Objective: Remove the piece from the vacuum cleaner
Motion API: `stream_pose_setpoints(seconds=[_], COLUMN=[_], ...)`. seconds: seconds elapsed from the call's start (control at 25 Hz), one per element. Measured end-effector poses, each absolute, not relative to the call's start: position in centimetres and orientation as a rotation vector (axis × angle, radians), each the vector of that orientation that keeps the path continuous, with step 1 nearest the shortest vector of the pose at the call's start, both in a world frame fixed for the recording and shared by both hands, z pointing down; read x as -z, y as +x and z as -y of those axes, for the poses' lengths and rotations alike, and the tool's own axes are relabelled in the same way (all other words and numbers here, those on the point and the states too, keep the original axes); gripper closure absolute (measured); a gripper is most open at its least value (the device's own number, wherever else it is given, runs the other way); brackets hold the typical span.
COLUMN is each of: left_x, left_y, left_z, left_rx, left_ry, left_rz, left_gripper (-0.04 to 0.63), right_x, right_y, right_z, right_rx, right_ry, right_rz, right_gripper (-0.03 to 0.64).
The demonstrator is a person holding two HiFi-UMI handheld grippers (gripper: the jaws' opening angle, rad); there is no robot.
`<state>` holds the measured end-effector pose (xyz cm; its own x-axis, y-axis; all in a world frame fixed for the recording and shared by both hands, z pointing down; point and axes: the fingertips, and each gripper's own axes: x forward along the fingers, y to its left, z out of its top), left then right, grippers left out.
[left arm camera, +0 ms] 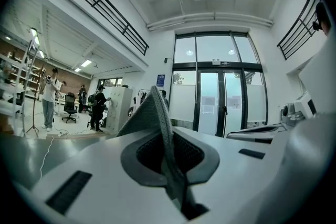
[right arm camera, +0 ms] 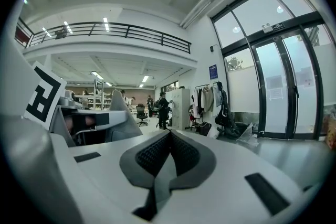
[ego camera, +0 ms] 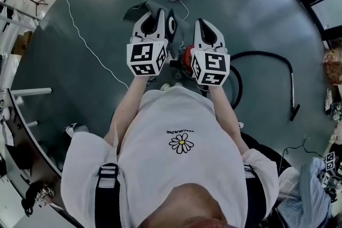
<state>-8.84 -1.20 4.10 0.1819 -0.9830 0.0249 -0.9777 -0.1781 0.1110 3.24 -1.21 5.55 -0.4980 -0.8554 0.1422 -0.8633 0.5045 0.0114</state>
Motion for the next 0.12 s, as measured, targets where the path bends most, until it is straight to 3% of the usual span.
stream_pose_setpoints(seconds=[0.12], left_x=[-3.98], left_y=[-9.26], left_z=[1.51], left_rx=[0.095], left_ry=[2.336], left_rz=[1.950], left_gripper=[0.580], right_x=[-5.75], right_y=[2.79], right_z=[1.30], right_rx=[-0.086], right_ry=[1.496], right_rz=[2.612], right_gripper=[0.604])
